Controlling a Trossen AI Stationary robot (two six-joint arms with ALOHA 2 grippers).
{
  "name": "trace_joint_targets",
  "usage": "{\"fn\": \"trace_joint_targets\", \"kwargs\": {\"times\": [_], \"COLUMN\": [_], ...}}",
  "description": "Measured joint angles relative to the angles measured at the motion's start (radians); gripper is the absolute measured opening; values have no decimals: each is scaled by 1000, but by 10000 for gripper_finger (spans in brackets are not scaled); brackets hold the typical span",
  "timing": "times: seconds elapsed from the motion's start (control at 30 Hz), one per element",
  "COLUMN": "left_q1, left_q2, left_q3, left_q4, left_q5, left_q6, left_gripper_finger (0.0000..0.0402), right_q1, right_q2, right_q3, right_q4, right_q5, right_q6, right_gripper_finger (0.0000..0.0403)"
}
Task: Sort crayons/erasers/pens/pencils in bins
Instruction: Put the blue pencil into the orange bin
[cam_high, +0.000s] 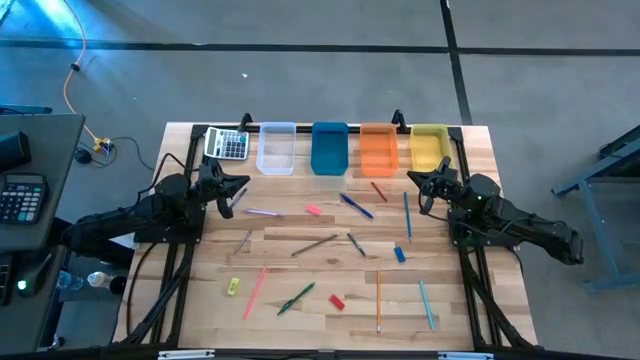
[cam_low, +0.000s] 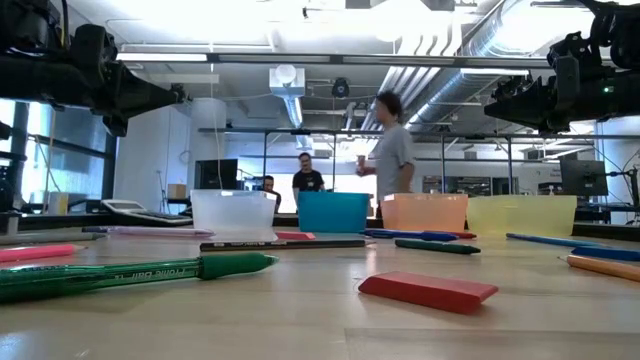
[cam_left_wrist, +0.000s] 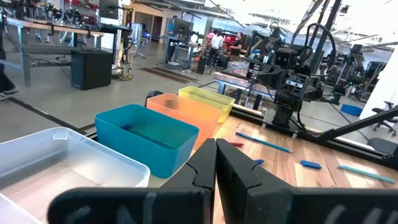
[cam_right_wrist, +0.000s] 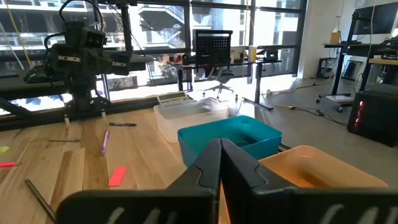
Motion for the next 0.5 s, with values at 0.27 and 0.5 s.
{"fn": "trace_joint_targets", "kwargs": {"times": [0.27, 0.5], "left_q1": [0, 0], "left_q2": [0, 0], "left_q3": [0, 0], "left_q4": [17, 13], "left_q5": [-47, -61], "left_q6": [0, 0], "left_gripper_finger": [1, 1], "right_q1": [0, 3], "right_q2": [0, 24], "right_q3": [0, 24], "right_q4": [134, 171], "right_q5": [1, -60], "right_q6": [0, 4], "right_gripper_finger": [0, 0]}}
